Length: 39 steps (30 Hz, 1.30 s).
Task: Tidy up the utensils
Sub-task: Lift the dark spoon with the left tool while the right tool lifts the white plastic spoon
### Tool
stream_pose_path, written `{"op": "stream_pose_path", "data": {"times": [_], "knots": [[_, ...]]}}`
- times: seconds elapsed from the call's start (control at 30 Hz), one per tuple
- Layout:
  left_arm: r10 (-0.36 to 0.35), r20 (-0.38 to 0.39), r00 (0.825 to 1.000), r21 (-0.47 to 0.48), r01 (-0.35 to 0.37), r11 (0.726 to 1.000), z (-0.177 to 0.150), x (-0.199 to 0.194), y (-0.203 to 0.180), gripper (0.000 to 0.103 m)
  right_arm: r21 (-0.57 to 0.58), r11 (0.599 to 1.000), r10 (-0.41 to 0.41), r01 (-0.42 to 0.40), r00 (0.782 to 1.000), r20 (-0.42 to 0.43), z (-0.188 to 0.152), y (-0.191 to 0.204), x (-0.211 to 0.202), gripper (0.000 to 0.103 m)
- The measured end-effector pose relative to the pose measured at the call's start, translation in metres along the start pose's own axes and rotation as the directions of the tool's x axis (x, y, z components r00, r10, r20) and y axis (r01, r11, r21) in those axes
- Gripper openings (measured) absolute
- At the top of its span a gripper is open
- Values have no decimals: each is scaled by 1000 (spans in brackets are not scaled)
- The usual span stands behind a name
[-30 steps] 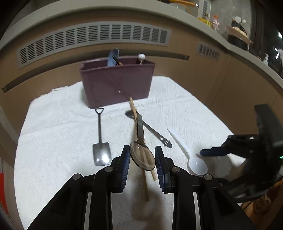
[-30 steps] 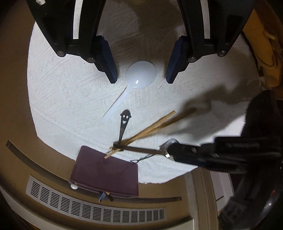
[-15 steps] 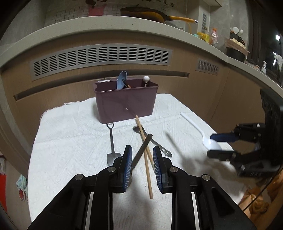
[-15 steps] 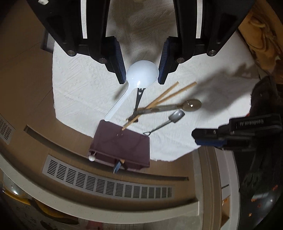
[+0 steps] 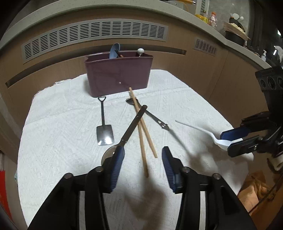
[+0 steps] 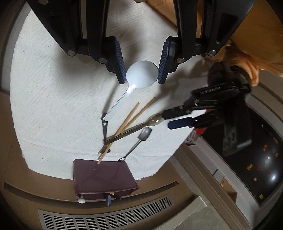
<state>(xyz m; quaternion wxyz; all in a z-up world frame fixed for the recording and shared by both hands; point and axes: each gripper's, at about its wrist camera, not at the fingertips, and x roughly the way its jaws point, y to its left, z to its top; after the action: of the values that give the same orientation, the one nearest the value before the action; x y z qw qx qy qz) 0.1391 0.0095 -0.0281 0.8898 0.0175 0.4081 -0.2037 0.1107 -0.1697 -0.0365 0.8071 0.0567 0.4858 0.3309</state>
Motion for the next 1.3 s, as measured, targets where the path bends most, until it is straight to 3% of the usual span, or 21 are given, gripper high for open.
{"op": "stream_pose_path", "data": {"times": [0.17, 0.2, 0.3, 0.37, 0.5, 0.53, 0.63, 0.77, 0.83, 1.03, 1.1, 1.17, 1.3], "knots": [[-16, -14, 1000, 2, 16, 1000, -1, 9, -1, 52, -5, 997, -71, 71, 997, 15, 0, -1, -3, 35], [-16, -15, 1000, -1, 16, 1000, -1, 10, -1, 52, -27, 990, -134, 135, 990, 38, -1, 1, 0, 35], [-14, -9, 1000, -21, 14, 1000, 4, 17, 2, 52, -101, 949, -291, 300, 952, 94, 0, 4, 9, 36], [-11, -8, 1000, -12, 11, 1000, 12, 26, 4, 52, -110, 939, -317, 326, 944, 88, 4, 1, 20, 36], [-1, -50, 999, 94, 6, 996, 34, 57, 0, 52, -167, 869, -456, 466, 885, 99, 5, -5, 42, 36], [0, -78, 997, 139, 11, 990, 43, 69, -2, 52, -178, 860, -468, 478, 878, 96, 4, -7, 45, 36], [-9, -151, 989, 214, 41, 976, 61, 93, -3, 47, -161, 888, -423, 430, 903, 77, 0, -17, 41, 37], [8, -240, 971, 258, 56, 964, 72, 117, -6, 40, -154, 892, -412, 424, 905, 105, -5, -20, 33, 37], [29, -278, 960, 279, 52, 959, 70, 126, -9, 31, -138, 895, -409, 424, 904, 125, -3, -25, 31, 37], [19, -239, 971, 211, 33, 977, 63, 122, -7, 13, 8, 903, -425, 429, 892, 154, 16, -52, 30, 32], [24, -181, 983, 183, 9, 983, 59, 109, -7, 12, 50, 892, -452, 450, 879, 150, 24, -60, 34, 26], [12, -114, 993, 143, 4, 990, 56, 92, -5, 12, 73, 893, -451, 445, 882, 140, 29, -64, 37, 26], [13, 12, 1000, 47, -13, 999, 52, 57, 9, 12, 131, 883, -465, 451, 878, 114, 42, -71, 48, 26]]}}
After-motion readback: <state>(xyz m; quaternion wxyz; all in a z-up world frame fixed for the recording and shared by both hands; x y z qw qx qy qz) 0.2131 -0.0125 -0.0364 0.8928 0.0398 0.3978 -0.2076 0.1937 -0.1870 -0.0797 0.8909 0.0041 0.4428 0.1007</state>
